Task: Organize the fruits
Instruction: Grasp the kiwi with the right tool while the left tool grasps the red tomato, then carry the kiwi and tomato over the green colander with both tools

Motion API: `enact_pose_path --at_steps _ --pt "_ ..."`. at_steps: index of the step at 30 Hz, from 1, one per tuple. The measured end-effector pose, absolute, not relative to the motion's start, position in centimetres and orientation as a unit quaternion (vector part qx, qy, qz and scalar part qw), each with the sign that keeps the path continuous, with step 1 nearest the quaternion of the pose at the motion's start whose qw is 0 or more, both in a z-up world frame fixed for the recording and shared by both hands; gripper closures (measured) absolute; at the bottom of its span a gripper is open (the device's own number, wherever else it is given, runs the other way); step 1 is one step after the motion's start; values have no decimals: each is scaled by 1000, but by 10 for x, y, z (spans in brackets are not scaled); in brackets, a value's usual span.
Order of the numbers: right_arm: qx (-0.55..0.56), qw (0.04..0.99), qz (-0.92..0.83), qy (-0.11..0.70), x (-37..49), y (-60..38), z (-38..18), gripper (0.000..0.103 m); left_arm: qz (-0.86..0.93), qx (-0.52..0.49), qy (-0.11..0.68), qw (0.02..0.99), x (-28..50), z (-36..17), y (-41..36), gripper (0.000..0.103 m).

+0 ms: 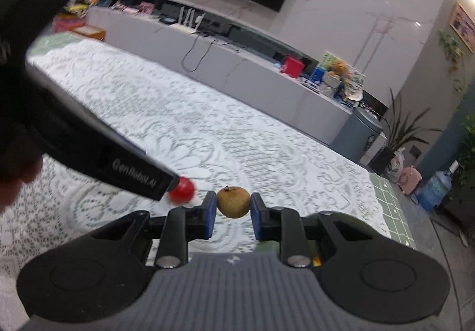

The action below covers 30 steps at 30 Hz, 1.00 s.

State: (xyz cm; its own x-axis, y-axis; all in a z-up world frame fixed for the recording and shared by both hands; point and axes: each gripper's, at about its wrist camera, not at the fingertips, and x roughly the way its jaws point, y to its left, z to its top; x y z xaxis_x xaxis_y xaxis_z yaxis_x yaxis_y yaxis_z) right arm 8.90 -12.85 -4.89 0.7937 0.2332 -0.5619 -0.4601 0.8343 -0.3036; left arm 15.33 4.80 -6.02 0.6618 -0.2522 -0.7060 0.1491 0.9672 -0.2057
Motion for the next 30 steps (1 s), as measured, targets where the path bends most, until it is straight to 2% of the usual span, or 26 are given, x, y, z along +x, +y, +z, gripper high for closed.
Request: enact_pose_path --at_steps 14,19,30 --pt "-113 949 112 272 95 -212 -30 82 -108 -40 420 900 183 -88 27 58" --pt "-89 946 83 301 94 -247 -32 82 -103 -31 424 899 185 -89 24 67" --pt "-67 925 64 369 98 -286 -46 85 -101 -36 413 904 179 -73 21 69"
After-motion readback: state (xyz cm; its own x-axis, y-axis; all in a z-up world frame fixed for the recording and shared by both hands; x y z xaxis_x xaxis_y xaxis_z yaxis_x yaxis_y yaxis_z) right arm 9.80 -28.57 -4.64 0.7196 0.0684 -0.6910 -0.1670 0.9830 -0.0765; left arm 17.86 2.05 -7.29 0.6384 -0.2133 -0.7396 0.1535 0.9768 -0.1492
